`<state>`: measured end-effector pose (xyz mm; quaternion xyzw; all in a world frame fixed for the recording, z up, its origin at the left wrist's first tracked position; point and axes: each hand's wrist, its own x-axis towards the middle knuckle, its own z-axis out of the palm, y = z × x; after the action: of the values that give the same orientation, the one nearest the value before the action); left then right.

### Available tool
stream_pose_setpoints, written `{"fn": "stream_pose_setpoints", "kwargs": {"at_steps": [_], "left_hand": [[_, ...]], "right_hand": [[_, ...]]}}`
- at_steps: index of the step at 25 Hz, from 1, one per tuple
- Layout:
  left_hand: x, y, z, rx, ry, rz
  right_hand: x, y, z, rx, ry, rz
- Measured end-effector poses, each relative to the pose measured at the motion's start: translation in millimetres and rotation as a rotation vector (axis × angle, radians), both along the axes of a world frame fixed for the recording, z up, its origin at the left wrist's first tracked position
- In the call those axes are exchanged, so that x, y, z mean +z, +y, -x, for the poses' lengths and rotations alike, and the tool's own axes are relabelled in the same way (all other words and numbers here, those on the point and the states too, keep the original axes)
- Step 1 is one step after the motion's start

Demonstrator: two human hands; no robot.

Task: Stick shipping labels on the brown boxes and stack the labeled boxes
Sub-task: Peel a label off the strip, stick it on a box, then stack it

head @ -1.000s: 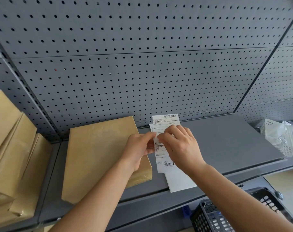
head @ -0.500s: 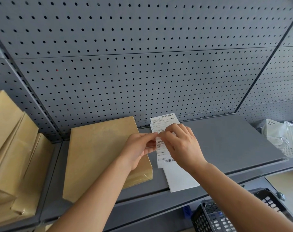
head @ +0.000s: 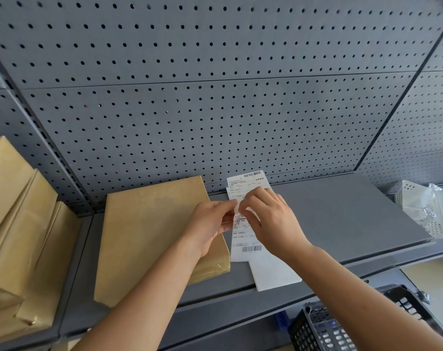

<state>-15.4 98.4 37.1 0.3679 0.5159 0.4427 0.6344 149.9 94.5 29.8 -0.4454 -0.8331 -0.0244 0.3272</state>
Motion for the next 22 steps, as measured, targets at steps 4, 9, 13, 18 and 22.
{"fn": "stream_pose_setpoints", "kwargs": {"at_steps": [4, 9, 13, 18, 22], "left_hand": [[-2, 2, -2, 0.036, 0.084, 0.007], [5, 1, -5, -0.067, 0.114, 0.016], [10, -1, -6, -0.171, 0.119, -0.004], [11, -8, -8, -0.148, 0.205, -0.044], [13, -9, -7, -0.115, 0.169, -0.013]], "right_hand": [[13, -9, -2, 0.032, 0.060, 0.059], [25, -15, -9, -0.016, 0.119, 0.091], [25, -18, -9, -0.011, 0.132, 0.131], [29, -25, -11, -0.007, 0.176, 0.149], [42, -36, -17, 0.022, 0.237, 0.155]]}}
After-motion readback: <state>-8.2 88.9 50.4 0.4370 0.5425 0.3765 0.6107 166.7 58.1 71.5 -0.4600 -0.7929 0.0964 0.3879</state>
